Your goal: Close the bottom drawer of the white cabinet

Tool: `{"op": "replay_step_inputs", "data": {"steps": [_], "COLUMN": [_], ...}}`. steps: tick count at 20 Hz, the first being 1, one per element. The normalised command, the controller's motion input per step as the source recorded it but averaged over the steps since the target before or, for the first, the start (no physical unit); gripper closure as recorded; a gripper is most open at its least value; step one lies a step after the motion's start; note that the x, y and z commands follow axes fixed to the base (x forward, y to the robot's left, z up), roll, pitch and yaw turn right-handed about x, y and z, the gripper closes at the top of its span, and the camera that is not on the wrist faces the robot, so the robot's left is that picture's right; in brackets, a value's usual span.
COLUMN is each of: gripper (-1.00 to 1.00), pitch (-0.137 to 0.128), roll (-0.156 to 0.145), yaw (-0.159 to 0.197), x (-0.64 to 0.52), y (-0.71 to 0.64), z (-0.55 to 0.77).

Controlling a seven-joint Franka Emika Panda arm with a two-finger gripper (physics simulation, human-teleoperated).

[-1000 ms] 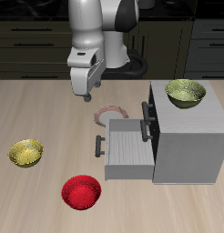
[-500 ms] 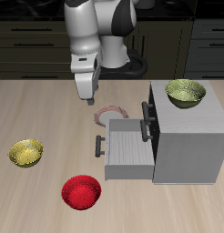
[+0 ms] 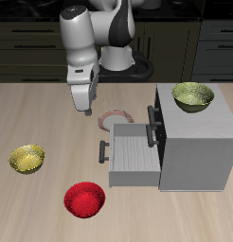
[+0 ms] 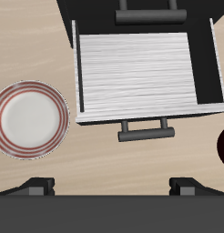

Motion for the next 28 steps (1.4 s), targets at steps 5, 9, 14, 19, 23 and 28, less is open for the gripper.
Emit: {"op": "replay_step_inputs", "data": {"steps": [5,9,14,19,23,28], "gripper": [-1.00,-1.00,-1.00,-1.00,-1.00,-1.00], "pitch": [-0.002,-0.007,0.023,0.023,0.026,0.026], "roll": [0.013,0.039,0.020,0.022,0.019,0.009], "yaw": [0.003,0.003,0.002,-0.024,0.027,0.002], "x": [0.04,0.09,0.07,0.06,0.04,0.02], "y": [-0.05,0.05,0.05,0.07,0.05,-0.01], "z": [-0.19,-0.19,-0.28,-0.27,-0.27,-0.20]}}
